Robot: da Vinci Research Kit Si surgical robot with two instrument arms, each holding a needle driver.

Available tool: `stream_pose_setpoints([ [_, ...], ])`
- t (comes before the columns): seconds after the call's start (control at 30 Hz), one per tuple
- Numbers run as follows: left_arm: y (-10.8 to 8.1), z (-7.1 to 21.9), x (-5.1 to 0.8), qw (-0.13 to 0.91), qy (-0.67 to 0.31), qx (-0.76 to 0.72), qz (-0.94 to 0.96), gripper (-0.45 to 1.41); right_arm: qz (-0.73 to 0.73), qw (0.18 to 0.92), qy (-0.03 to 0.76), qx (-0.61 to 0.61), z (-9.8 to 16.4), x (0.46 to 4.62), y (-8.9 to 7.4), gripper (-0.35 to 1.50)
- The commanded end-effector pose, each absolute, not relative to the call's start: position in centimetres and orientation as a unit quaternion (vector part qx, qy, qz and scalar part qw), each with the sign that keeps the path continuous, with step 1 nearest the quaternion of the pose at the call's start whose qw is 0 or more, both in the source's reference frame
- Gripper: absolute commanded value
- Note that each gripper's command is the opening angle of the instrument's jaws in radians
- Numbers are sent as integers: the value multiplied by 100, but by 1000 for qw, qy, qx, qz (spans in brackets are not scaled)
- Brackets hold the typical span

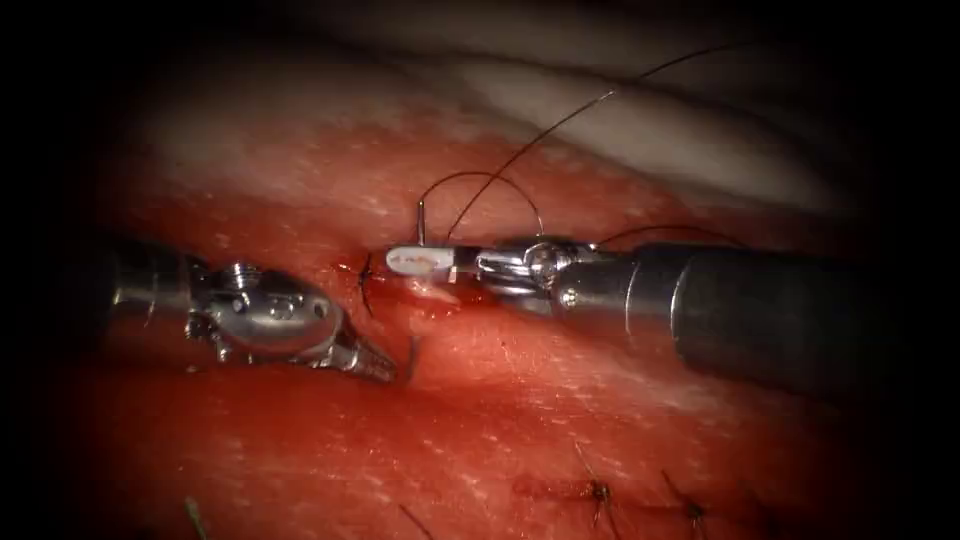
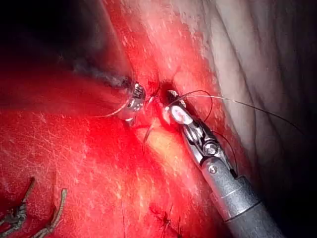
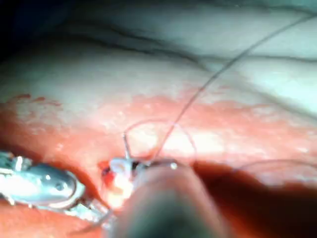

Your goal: Wound Closure

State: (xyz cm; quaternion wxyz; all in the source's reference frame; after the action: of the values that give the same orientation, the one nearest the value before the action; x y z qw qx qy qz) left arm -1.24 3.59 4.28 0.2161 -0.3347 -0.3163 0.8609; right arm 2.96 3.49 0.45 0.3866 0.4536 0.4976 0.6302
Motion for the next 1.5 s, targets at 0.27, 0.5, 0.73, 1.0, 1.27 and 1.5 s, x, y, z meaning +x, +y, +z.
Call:
stream_pose_setpoints([
  [0.27, 361, 405, -137, 197, -296, -371, 858, -8, 591, 415, 552, 416, 48, 295, 359, 135],
  [0.5, 373, 388, -142, 133, -243, -436, 856, 23, 555, 512, 536, 377, 45, 270, 359, 135],
  [0.73, 370, 389, -140, 79, -209, -450, 865, 46, 534, 526, 542, 380, 37, 270, 349, 138],
  [1.0, 376, 391, -148, 73, -202, -482, 849, 51, 525, 532, 545, 380, 35, 266, 345, 136],
  [1.27, 379, 395, -154, 82, -184, -514, 834, 45, 528, 533, 545, 375, 33, 252, 345, 135],
  [1.5, 380, 402, -153, 88, -175, -529, 826, 37, 528, 538, 547, 364, 28, 239, 350, 135],
])
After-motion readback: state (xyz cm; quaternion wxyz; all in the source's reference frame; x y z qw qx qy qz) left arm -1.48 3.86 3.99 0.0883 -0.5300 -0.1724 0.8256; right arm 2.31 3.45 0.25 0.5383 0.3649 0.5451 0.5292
